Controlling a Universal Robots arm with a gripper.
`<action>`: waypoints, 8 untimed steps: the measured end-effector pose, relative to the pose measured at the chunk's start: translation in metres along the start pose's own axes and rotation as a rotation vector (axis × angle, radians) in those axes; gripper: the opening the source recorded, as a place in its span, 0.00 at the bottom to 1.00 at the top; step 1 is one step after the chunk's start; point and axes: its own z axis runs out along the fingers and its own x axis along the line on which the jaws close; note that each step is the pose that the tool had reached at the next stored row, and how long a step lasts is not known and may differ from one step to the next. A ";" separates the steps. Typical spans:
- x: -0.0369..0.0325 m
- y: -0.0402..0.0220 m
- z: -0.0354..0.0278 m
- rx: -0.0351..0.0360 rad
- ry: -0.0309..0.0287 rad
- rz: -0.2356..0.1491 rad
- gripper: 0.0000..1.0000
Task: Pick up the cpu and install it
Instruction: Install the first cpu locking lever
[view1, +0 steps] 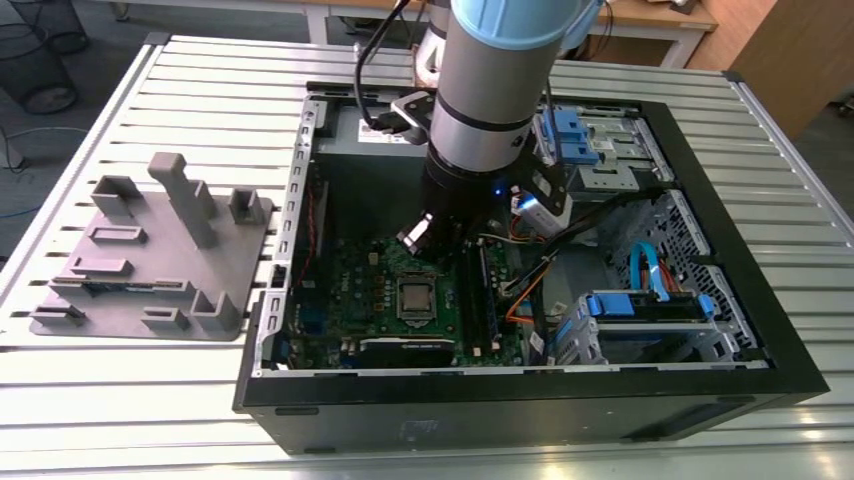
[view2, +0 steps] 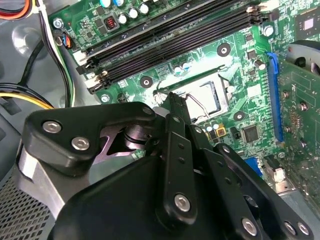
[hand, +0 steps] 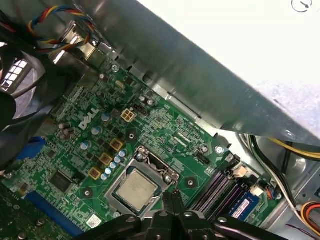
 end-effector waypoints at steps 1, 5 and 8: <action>0.0014 -0.0004 0.0024 0.0000 0.0008 0.021 0.11; 0.0017 -0.0007 0.0036 0.0016 0.0024 0.040 0.11; 0.0016 -0.0008 0.0036 0.0016 0.0027 0.044 0.11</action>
